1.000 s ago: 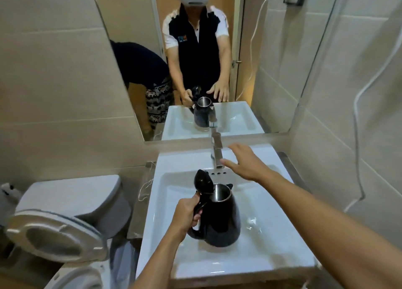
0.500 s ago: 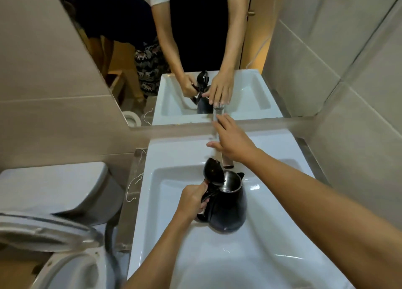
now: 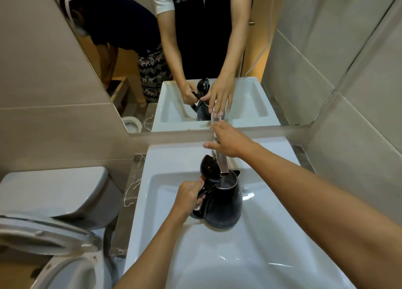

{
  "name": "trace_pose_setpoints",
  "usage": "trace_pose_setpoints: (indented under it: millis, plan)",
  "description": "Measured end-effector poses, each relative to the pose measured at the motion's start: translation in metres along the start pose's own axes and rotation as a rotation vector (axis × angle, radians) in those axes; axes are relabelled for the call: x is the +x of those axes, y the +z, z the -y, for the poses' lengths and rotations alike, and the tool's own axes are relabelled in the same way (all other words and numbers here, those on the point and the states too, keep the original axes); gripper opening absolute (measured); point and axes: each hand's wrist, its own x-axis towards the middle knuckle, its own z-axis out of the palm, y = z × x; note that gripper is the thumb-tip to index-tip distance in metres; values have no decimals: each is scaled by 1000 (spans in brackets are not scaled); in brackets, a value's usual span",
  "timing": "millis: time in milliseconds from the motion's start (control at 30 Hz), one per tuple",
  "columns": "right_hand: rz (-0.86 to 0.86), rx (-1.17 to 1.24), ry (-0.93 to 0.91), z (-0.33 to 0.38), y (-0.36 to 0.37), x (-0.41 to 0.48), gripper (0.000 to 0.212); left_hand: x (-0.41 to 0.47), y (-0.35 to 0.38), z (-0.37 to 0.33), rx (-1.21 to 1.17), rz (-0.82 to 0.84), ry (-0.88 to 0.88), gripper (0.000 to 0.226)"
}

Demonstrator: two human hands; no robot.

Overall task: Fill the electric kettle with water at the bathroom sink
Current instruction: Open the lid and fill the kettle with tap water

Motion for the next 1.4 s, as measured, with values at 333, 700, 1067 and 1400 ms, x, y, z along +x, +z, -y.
trace_pose_setpoints:
  millis: [333, 700, 1067, 1400]
  plan:
    - [-7, -13, -13, 0, 5, 2, 81, 4, -3, 1, -3, -10, 14, 39]
    - [-15, -27, -16, -3, 7, 4, 82, 3, -5, 2, -14, -3, 26, 42]
    - [-63, 15, -20, -5, 15, 4, 85, 2, -5, 5, -5, -6, 37, 43]
    - [-202, 412, 22, -10, 56, -57, 86, -16, -17, 14, -3, 6, 13, 42]
